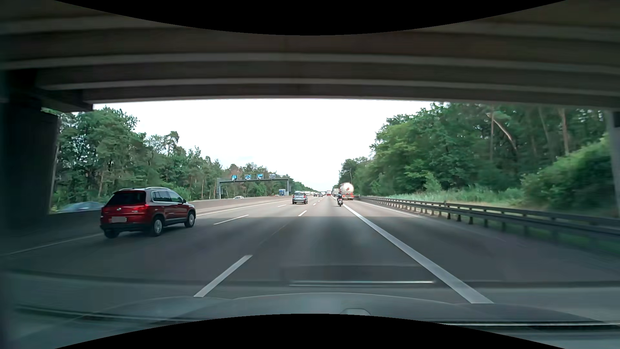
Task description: Follow the waypoints while adhering to traffic rules and regulations
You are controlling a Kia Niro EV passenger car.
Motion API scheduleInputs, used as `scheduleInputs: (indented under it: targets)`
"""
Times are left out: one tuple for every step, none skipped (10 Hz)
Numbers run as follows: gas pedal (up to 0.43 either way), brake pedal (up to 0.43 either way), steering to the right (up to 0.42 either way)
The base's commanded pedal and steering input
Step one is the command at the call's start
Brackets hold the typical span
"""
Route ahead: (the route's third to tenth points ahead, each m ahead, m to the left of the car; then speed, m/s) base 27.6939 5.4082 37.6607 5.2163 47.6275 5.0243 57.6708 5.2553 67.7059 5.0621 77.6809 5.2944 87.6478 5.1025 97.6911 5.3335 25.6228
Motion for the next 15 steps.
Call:
scheduleInputs:
  targets:
    - [0.118,0.000,-0.004]
    - [0.130,0.000,-0.004]
    - [0.130,0.000,-0.004]
    - [0.130,0.000,-0.005]
    - [0.130,0.000,-0.004]
    - [0.130,0.000,-0.005]
    - [0.130,0.000,-0.004]
    - [0.138,0.000,-0.004]
    - [0.138,0.000,-0.004]
    - [0.138,0.000,-0.004]
    - [0.138,0.000,-0.004]
    - [0.138,0.000,-0.004]
    - [0.138,0.000,-0.005]
    - [0.138,0.000,-0.004]
    - [0.138,0.000,-0.005]
